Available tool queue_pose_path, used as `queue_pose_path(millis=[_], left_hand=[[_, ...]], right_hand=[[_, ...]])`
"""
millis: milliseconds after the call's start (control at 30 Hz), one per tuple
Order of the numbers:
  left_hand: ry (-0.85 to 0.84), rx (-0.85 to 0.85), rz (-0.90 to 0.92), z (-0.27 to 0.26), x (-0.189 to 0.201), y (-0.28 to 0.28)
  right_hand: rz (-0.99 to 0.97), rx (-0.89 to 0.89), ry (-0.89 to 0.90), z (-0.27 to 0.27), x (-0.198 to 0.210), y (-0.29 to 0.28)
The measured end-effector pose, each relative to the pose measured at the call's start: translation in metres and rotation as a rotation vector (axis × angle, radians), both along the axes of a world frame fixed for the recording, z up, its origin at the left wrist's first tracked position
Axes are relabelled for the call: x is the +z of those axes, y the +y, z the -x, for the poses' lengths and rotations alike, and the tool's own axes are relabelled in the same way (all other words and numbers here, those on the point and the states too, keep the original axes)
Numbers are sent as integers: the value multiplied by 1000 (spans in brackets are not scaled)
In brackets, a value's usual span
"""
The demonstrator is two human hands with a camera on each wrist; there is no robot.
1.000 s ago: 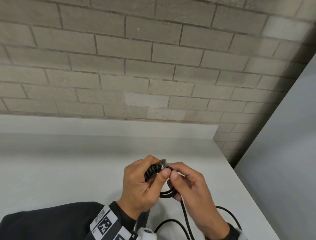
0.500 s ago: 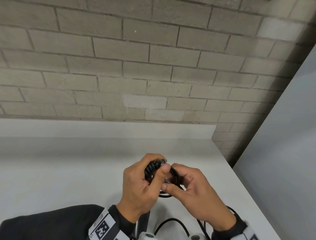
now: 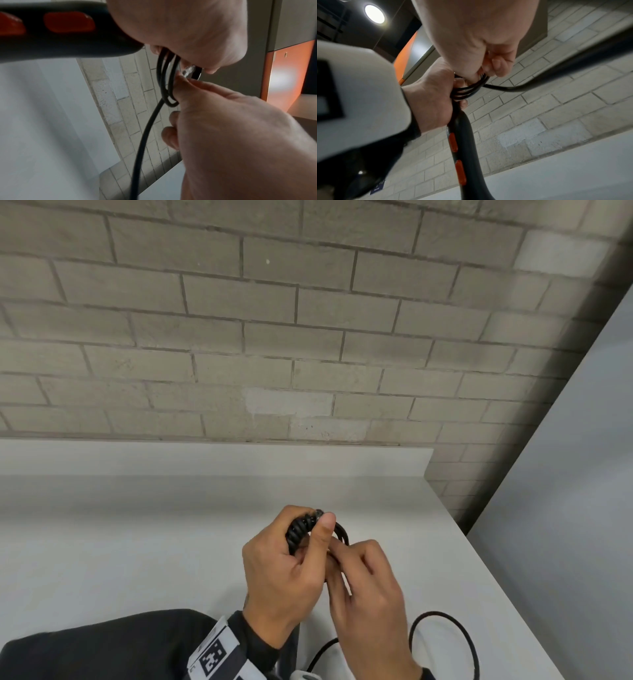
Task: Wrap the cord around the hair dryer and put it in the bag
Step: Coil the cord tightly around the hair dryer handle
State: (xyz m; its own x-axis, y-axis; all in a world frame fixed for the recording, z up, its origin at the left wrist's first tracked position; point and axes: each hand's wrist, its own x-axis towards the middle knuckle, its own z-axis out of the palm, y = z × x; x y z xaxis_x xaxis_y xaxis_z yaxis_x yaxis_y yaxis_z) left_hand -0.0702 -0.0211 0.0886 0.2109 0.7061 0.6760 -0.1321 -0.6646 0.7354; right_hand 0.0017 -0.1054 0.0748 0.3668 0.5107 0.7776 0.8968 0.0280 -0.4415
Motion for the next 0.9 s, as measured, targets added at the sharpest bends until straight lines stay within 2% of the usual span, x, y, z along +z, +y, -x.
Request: queue_pose_path(millis=[100, 167, 300, 467, 567, 633, 733, 900], left_hand=[[2, 20, -7, 0, -1, 0], [0, 27, -20, -1, -1, 1], [-1, 37, -41, -3, -3, 4], [-7, 10, -70, -2, -1, 7], [-12, -16, -97, -2, 1, 8], [-3, -36, -93, -2, -1, 8], [25, -49, -79, -3, -1, 8], [27, -47, -73, -5, 3, 12]], right_hand=[[137, -76, 24, 6, 4, 0], [234, -53, 155, 11, 11, -3], [406, 157, 607, 7, 30, -11], [461, 430, 1121, -8, 59, -20], [431, 611, 1338, -15, 65, -23], [412, 666, 1434, -19, 61, -23], [359, 666, 1407, -20, 52, -26], [199, 414, 948, -6, 30, -29]])
